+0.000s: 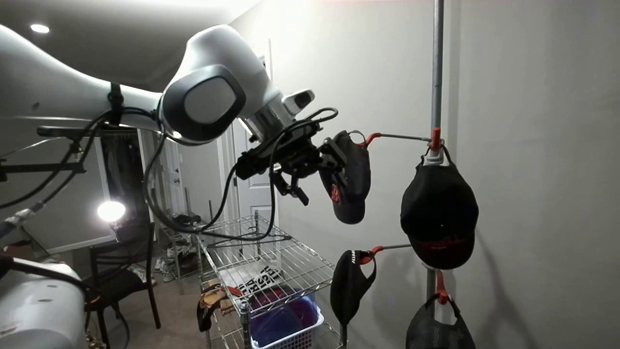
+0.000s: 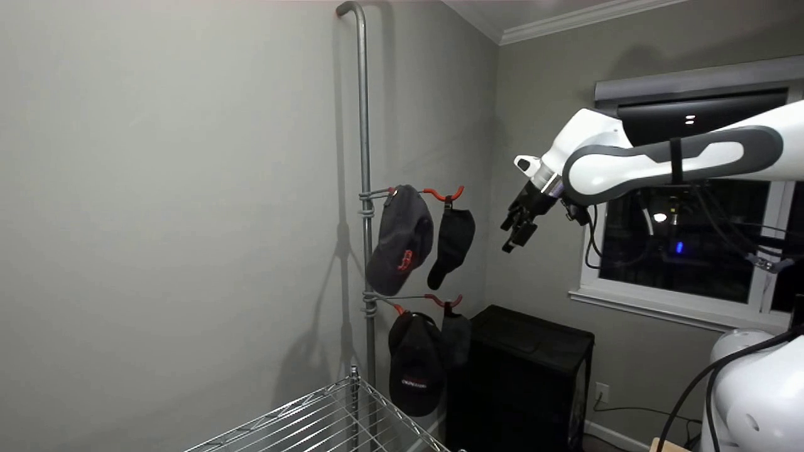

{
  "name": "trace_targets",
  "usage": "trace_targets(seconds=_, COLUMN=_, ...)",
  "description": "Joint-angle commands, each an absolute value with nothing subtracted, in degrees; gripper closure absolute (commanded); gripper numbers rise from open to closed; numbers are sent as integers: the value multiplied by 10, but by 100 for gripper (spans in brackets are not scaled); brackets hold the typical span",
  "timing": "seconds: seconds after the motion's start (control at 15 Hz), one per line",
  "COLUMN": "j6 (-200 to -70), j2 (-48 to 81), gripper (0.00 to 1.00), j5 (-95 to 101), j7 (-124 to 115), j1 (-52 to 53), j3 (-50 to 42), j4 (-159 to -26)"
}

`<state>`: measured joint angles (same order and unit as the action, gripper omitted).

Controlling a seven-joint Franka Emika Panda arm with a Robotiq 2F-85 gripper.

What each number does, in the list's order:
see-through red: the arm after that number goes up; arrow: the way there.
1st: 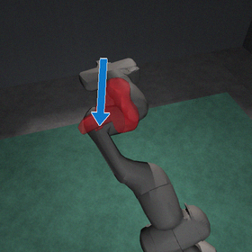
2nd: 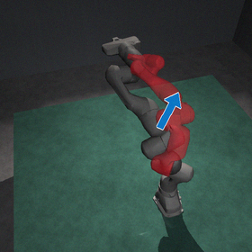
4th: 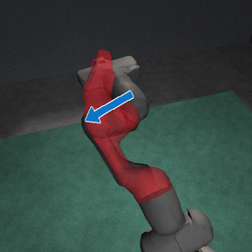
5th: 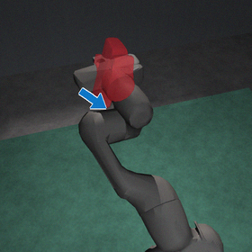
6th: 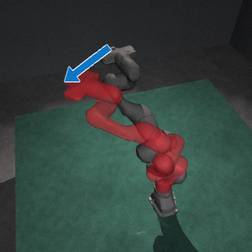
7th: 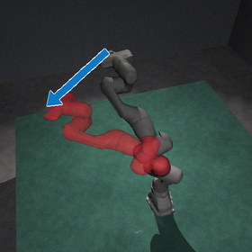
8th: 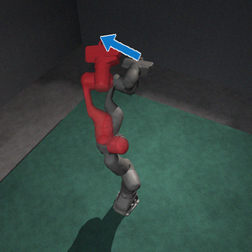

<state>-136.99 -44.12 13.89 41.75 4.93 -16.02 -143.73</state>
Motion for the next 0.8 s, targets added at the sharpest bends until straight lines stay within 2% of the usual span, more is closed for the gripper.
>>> trace_targets(seconds=0.0, j6=-1392, j2=-535, gripper=0, j5=112, j7=516, j1=82, j3=-191, j4=-1508)
trace_targets(seconds=0.4, j6=-1400, j2=-598, gripper=0, j5=69, j7=582, j1=122, j3=-222, j4=-1544)
trace_targets(seconds=0.73, j6=-1385, j2=-593, gripper=0, j5=64, j7=574, j1=119, j3=-214, j4=-1539)
